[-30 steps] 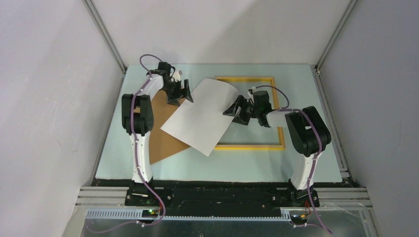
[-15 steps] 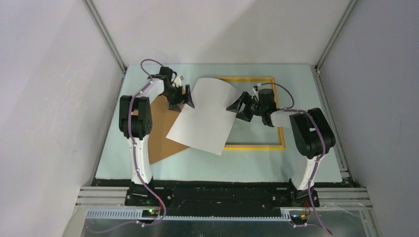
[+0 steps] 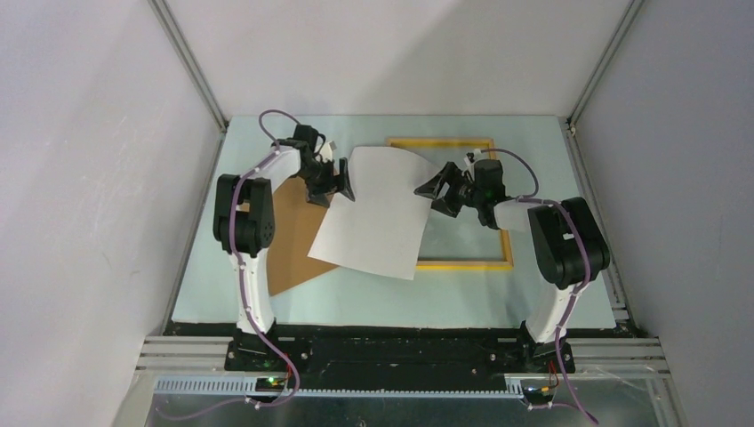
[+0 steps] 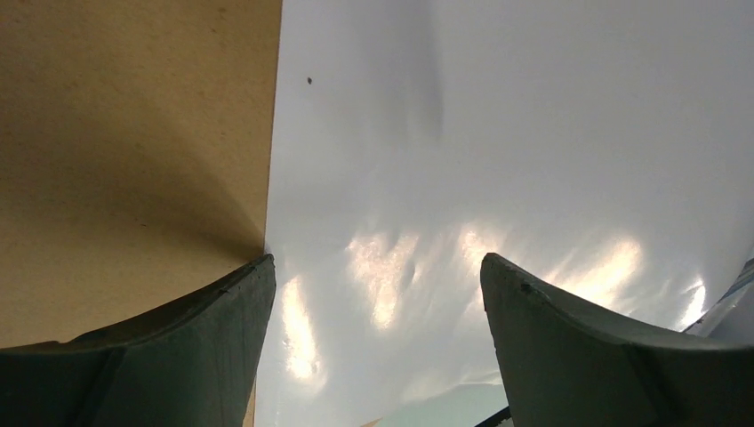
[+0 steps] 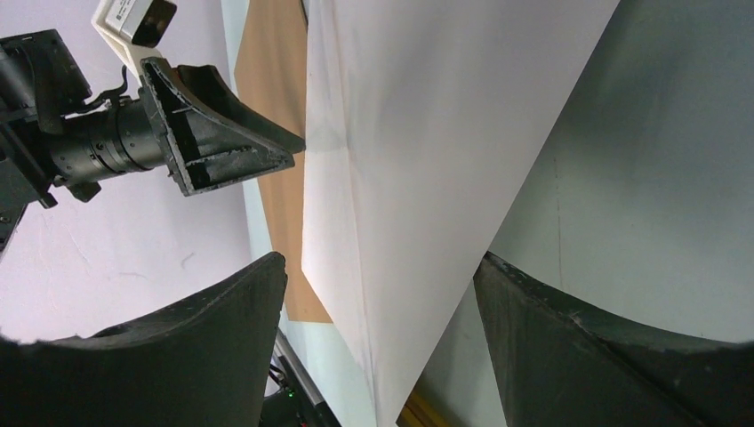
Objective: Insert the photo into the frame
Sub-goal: Place the photo in the photo frame.
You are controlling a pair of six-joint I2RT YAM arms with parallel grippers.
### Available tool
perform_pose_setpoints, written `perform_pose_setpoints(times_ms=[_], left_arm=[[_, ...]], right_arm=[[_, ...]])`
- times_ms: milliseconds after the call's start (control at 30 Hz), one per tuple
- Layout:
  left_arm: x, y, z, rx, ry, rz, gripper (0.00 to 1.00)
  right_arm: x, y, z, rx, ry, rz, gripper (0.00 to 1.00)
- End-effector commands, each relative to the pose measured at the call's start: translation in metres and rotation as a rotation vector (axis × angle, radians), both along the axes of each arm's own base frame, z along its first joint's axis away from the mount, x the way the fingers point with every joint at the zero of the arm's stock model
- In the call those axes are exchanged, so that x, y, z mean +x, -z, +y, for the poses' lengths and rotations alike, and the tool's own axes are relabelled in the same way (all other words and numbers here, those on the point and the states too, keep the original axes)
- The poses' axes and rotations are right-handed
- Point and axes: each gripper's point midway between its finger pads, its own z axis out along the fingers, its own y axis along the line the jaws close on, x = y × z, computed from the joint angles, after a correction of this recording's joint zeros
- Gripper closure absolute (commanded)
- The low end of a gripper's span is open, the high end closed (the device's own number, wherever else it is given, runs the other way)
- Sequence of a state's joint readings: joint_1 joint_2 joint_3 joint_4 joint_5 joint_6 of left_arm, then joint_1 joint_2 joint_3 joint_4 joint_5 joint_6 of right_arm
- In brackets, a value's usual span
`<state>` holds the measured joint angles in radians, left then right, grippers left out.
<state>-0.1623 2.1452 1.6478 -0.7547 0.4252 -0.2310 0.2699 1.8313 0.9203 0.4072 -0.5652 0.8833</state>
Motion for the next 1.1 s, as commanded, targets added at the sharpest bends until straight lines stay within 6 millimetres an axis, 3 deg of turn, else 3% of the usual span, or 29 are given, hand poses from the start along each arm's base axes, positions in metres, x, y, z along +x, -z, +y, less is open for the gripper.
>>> perform_pose_setpoints(times_ms=[0,300,467,733,900,1067], left_arm=[[-0.011,-0.010,-0.012,0.004,0.010,-0.009,0.10],[-0.020,-0.017,-0.027,-0.006,0.035,-0.024,0.09],[-0.020,-0.023,-0.040,-0.029,0.051,-0.032,0.10],[-0.026,-0.030,-0.057,-0.074,0.078,-0.028,0.10],[-0.027,-0.036,-0.061,-0.097,0.088,-0.036,0.09],[-0.026,-0.049,-0.064,-0.119,0.111,-0.065,0.08]], right_arm=[[0.006,-0.029,-0.002,0.038,0.017,-0.081,0.19],[0.011,-0.034,-0.011,0.046,0.041,-0.091,0.20],[0.009,-0.026,-0.011,0.030,0.034,-0.082,0.24],[0.012,-0.018,-0.011,0.013,0.020,-0.101,0.52],[0.020,-0.020,-0.024,-0.010,0.018,-0.130,0.72],[0.029,-0.028,-0.044,-0.034,0.019,-0.168,1.00]])
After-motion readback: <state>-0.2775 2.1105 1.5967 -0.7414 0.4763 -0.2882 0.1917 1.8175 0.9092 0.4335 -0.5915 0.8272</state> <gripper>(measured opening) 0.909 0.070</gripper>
